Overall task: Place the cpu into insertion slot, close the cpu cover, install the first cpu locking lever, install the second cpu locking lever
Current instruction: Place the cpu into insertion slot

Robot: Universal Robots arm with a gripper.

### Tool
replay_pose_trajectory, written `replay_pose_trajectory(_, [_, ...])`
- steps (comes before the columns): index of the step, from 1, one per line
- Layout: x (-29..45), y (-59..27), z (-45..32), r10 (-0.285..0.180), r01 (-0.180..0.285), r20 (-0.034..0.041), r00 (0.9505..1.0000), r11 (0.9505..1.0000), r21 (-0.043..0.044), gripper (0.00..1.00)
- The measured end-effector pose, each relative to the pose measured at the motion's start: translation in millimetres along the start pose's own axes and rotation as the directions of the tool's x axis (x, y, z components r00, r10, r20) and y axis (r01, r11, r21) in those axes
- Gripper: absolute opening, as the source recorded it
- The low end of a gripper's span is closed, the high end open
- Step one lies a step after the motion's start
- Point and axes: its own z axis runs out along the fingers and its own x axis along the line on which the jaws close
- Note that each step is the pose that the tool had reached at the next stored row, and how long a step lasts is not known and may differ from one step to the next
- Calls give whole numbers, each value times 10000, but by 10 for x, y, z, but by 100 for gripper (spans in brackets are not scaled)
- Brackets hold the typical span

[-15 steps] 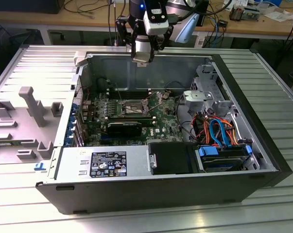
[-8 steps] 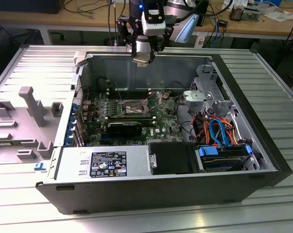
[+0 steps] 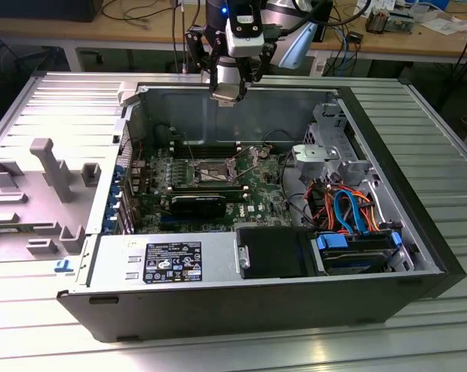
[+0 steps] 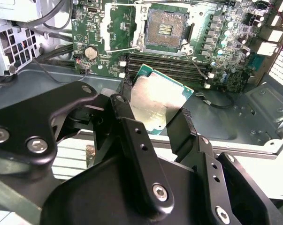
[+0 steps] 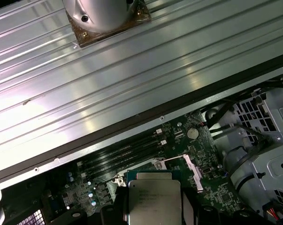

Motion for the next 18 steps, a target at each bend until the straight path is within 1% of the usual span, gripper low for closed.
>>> replay_pose_trajectory(4, [0, 0, 0, 30, -30, 3, 10000, 10000, -1, 55])
replay_pose_trajectory(8, [0, -1, 5, 425, -425, 40, 9991, 9991, -1, 55])
replay_pose_trajectory(10, [-1, -3, 7, 676, -676, 63, 9977, 9977, -2, 55])
replay_pose_trajectory(14, [-6, -15, 15, 905, -905, 88, 9959, 9959, 7, 55])
replay_pose_trajectory(15, [-7, -16, 17, 1059, -1059, 100, 9943, 9944, 3, 55])
replay_pose_trajectory(16, [-7, -16, 18, 1286, -1286, 116, 9916, 9917, -4, 55])
replay_pose_trajectory(18, [-6, -16, 20, 1505, -1505, 131, 9885, 9886, -10, 55])
